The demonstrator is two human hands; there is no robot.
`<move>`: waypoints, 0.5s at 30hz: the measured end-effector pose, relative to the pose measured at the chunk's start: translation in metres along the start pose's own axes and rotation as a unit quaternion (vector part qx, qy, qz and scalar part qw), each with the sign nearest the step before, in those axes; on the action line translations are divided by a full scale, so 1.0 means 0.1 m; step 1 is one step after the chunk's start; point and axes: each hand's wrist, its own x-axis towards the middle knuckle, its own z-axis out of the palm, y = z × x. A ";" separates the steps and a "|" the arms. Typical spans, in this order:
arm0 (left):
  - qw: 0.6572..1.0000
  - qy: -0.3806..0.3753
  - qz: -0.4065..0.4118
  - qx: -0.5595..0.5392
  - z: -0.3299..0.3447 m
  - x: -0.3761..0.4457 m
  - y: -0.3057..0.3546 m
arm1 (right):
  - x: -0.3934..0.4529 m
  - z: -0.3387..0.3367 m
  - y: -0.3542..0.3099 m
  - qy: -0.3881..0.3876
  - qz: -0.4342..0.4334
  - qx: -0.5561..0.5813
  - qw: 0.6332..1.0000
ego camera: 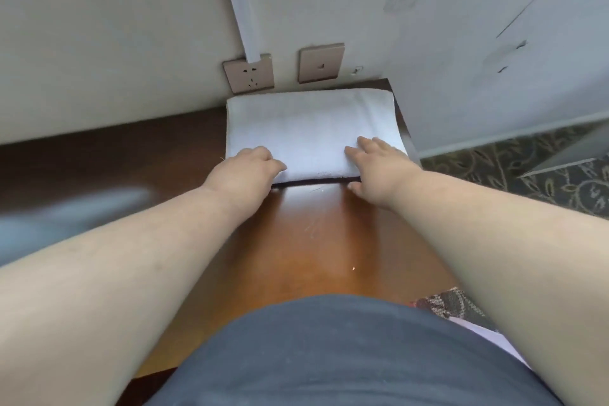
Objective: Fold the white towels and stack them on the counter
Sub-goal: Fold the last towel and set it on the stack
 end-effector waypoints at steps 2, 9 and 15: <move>1.000 0.022 0.004 -0.001 0.10 0.15 0.08 | 0.14 0.12 0.08 0.002 -0.026 -0.017 1.000; 0.994 0.074 -0.023 0.076 0.35 0.39 0.09 | 0.35 0.48 0.20 0.120 -0.050 -0.066 0.989; 0.994 0.096 -0.026 0.042 0.18 0.50 0.06 | 0.48 0.32 0.19 0.158 -0.061 -0.110 0.979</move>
